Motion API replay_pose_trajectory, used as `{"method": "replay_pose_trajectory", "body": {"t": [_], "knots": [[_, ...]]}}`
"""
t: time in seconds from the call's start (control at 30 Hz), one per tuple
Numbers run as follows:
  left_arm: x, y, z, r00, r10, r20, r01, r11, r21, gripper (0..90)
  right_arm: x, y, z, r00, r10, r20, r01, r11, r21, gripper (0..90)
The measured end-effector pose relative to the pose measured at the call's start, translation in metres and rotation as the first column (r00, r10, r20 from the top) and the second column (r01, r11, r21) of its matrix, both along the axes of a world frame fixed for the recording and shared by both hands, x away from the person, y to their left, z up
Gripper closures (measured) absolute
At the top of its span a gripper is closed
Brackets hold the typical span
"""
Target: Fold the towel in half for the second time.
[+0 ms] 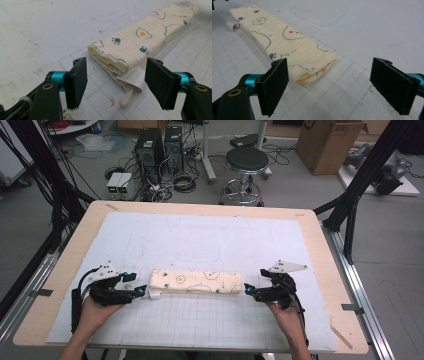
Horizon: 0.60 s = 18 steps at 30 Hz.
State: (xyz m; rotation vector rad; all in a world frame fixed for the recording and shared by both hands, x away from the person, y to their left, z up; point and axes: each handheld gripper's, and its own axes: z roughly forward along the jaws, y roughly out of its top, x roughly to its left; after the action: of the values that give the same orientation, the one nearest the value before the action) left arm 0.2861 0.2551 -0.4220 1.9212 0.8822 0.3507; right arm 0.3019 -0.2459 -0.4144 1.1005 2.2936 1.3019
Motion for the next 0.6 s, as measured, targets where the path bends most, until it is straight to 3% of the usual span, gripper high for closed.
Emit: {"method": "replay_pose_trajectory", "body": {"t": [0.13,0.6], "knots": [[-0.003,0.001,-0.001,1.0000,-0.001,-0.003,0.001,1.0000,0.000,33.9,-0.003,-0.005,-0.001,0.9998,-0.016,-0.011,0.016,1.000,-0.001,12.7],[-0.015,0.005,0.000,1.0000,0.007,0.001,-0.006,1.0000,-0.006,33.5,-0.017,-0.012,-0.001,0.9997,-0.021,0.011,0.021,1.000,0.007,12.7]]}}
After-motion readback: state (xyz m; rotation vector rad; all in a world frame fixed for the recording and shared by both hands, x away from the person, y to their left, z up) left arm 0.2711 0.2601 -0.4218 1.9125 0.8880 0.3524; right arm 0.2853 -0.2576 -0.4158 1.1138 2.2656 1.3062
